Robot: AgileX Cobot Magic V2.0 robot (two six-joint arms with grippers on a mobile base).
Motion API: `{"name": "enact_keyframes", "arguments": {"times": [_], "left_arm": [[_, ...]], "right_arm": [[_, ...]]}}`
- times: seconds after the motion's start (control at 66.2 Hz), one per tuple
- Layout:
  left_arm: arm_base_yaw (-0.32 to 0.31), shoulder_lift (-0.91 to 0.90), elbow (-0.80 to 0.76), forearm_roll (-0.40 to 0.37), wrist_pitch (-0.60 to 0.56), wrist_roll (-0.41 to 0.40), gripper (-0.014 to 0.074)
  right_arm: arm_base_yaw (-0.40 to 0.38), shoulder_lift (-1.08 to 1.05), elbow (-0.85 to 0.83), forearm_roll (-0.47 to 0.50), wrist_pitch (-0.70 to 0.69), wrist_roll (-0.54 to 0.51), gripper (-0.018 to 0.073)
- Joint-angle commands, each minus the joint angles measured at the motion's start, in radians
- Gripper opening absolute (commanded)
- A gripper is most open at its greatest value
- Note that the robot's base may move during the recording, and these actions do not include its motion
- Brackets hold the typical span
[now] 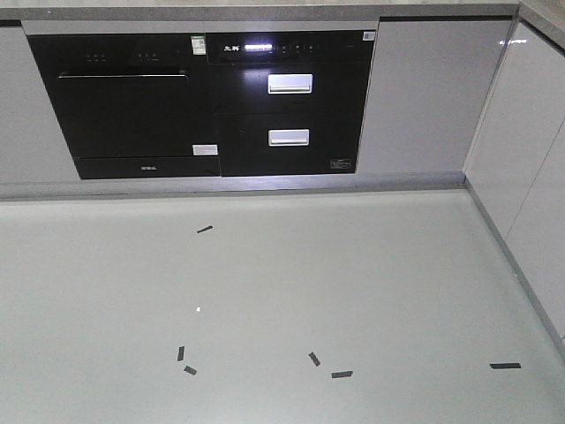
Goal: Distribute corn equally
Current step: 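Drive the base toward the counter with the pot and plates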
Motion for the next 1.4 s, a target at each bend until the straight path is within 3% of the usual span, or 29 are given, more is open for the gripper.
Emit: {"name": "enact_keyframes", "arguments": {"times": [0.0,1.389], "left_arm": [[0.004,-0.016,-0.016,-0.007,-0.079,-0.001,-0.0006],[0.004,-0.016,-0.016,-0.007,-0.079,-0.001,-0.0006]], "right_arm": [[-0.004,-0.008,0.008,-0.003,-0.068,-0.004,-0.0006],[-0.004,-0.008,0.008,-0.003,-0.070,-0.004,-0.0006]]}}
